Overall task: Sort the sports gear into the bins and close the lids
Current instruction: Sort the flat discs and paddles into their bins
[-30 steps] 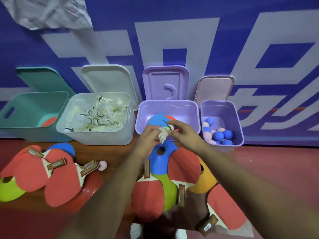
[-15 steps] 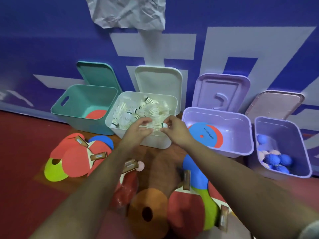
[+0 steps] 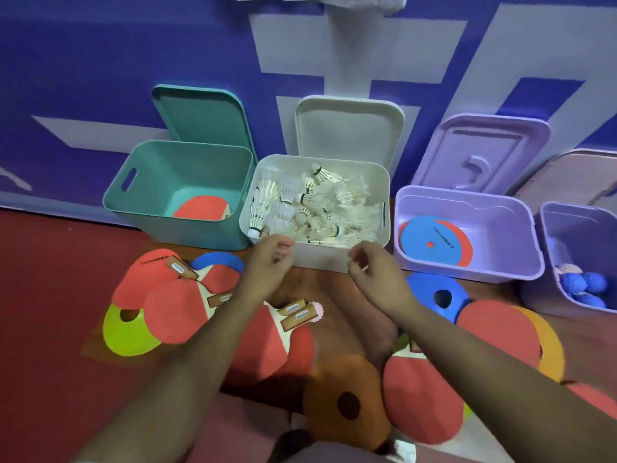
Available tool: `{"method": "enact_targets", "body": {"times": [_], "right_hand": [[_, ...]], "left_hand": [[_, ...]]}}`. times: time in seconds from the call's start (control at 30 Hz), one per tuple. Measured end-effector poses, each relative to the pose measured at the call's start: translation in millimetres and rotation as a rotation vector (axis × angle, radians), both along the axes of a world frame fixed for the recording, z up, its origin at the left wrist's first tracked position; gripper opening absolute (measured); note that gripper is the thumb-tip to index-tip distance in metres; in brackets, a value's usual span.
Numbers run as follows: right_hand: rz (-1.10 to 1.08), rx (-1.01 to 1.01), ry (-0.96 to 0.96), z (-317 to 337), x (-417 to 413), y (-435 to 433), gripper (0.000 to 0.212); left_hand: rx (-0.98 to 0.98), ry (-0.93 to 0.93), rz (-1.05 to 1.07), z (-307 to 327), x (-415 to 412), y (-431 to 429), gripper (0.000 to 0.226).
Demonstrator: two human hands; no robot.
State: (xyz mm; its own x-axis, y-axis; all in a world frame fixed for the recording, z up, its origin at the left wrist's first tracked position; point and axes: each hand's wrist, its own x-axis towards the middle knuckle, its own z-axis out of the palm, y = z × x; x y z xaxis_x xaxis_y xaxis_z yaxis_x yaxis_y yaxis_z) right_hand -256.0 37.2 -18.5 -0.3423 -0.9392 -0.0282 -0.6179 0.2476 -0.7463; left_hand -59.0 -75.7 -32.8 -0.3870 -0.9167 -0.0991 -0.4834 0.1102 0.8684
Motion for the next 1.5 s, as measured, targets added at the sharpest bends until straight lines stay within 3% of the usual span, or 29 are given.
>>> {"method": "enact_targets", "body": {"times": [0.1, 0.2, 0.33, 0.43, 0.6, 0.73, 0.93, 1.03, 1.13, 1.2, 1.27, 1.33, 1.43, 1.5], "right_hand": [[0.079, 0.237, -0.008, -32.8, 35.5, 14.1, 0.019], [0.103, 0.423, -0.013, -66.6, 70.2, 13.6, 0.042], [0.152, 0.552, 0.005, -92.6, 96.8, 5.4, 0.054], [0.101, 0.547, -0.085, -95.8, 105.2, 1.6, 0.045], [-0.166, 0.437, -0.461, -101.3, 104.9, -9.1, 0.012], [-0.143, 0.413, -0.667, -74.1, 101.1, -11.8, 0.010], [-0.215, 0.259, -0.882, -42.5, 86.8, -6.6, 0.012], [-0.269, 0.182, -1.033, -29.2, 98.6, -9.9, 0.013], [-0.337, 0.177, -1.245, -25.1, 122.8, -16.5, 0.013], [-0.341, 0.203, -1.328, -23.9, 137.8, -19.5, 0.012], [-0.285, 0.237, -1.255, -27.7, 145.9, -24.5, 0.009], [-0.183, 0.249, -1.021, -38.2, 145.3, -30.5, 0.013], [0.129, 0.336, -0.204, -63.7, 129.7, -40.7, 0.019], [0.324, 0.416, 0.090, -78.4, 127.0, -48.3, 0.045]], "left_hand": [[0.078, -0.097, -0.030, -37.9, 52.8, 21.0, 0.032], [0.031, -0.292, -0.069, -70.9, 96.9, 30.3, 0.023], [0.032, -0.550, -0.168, -94.4, 126.2, 39.6, 0.067], [0.022, -0.677, -0.218, -108.2, 133.5, 47.4, 0.082], [0.019, -0.639, -0.183, -116.8, 141.2, 48.1, 0.085], [-0.019, -0.453, -0.068, -114.5, 151.1, 47.0, 0.073], [0.122, -0.174, 0.292, -88.1, 163.0, 33.7, 0.049], [0.302, 0.166, 0.488, -74.2, 165.4, 26.9, 0.047], [0.617, 0.754, 0.572, -49.7, 154.8, 22.3, 0.037], [0.750, 1.033, 0.589, -36.6, 150.1, 18.5, 0.040], [0.756, 1.120, 0.607, -28.7, 153.6, 16.0, 0.035], [0.690, 1.107, 0.646, -26.1, 164.7, 12.6, 0.026], [0.580, 1.006, 0.712, -26.7, 181.3, 5.8, 0.027], [0.528, 0.891, 0.731, -28.5, 190.3, 3.5, 0.024]]}}
